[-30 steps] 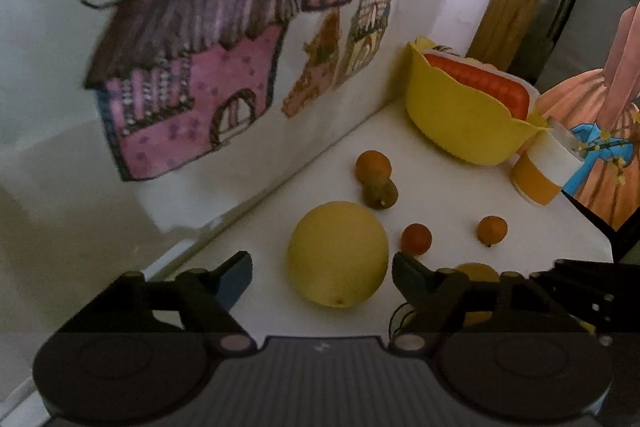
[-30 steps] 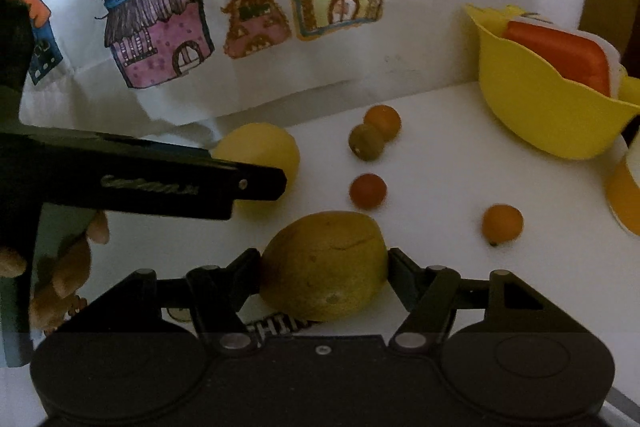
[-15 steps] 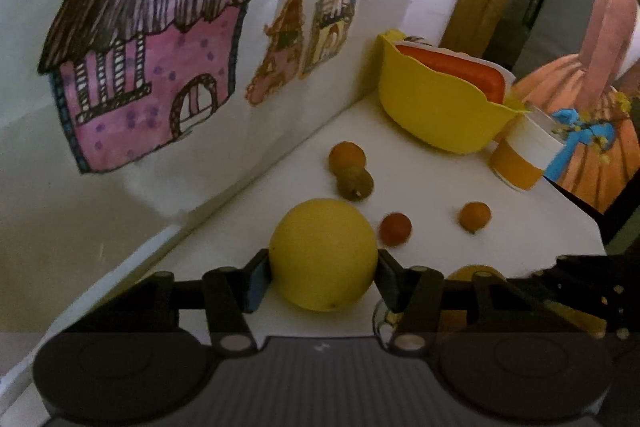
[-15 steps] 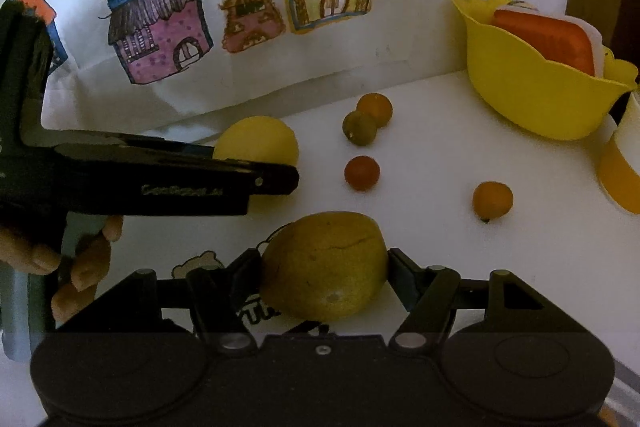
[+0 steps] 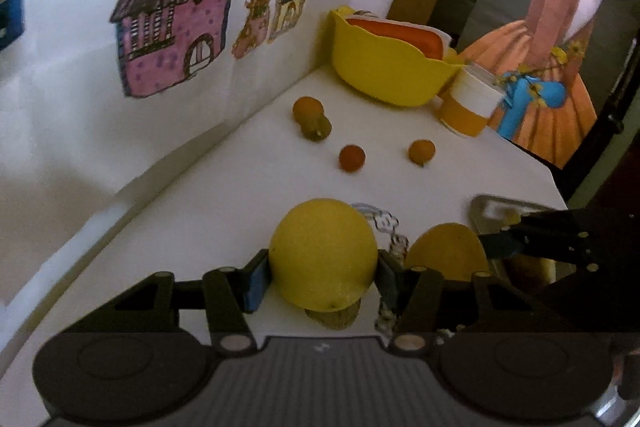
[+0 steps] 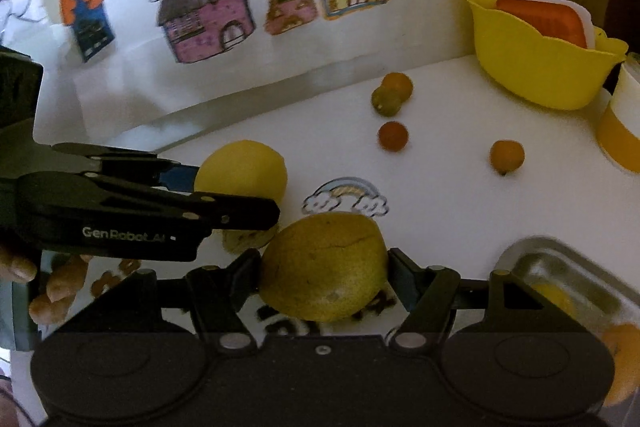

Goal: Organize fruits
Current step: 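Carry the brown fruit and lemon toward the metal tray with both tools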

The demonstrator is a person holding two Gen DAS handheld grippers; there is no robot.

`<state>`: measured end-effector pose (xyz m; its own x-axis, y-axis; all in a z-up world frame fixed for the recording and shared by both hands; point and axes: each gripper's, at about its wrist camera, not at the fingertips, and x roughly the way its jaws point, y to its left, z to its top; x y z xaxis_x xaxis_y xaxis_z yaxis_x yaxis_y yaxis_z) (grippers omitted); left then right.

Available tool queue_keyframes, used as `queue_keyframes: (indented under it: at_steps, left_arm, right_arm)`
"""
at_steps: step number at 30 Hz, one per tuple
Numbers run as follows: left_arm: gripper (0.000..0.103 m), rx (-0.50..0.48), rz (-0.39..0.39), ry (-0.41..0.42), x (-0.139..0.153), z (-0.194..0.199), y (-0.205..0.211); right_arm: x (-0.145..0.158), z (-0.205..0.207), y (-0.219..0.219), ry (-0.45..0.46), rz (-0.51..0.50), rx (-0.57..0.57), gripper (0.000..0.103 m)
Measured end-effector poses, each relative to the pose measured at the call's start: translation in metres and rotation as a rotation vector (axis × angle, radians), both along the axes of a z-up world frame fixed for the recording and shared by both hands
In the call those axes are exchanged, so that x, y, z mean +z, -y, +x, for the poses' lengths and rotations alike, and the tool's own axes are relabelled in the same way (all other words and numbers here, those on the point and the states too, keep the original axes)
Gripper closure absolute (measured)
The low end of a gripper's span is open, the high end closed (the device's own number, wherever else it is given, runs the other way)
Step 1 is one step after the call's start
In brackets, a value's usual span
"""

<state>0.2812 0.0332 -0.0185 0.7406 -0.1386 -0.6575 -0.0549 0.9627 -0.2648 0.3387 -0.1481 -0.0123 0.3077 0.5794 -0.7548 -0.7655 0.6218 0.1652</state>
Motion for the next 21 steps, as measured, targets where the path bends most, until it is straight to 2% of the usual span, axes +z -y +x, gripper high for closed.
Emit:
queue_keyframes:
  at_steps: [4,12,21]
  left_arm:
    - [0.044,-0.032,-0.004,0.0,0.001,-0.02,0.0]
    - [0.044,-0.077,-0.033,0.006,0.002,-0.058,-0.004]
    - [0.044,-0.08,-0.069,-0.01,0.006,-0.088,-0.003]
  right_arm:
    - [0.002,-0.019,0.004,0.0,0.015,0.001,0.033]
    - [0.002,-0.064,0.024,-0.004,0.095,-0.069,0.033]
    - [0.007,-0.102,0.048,-0.009,0.2,-0.149,0.033]
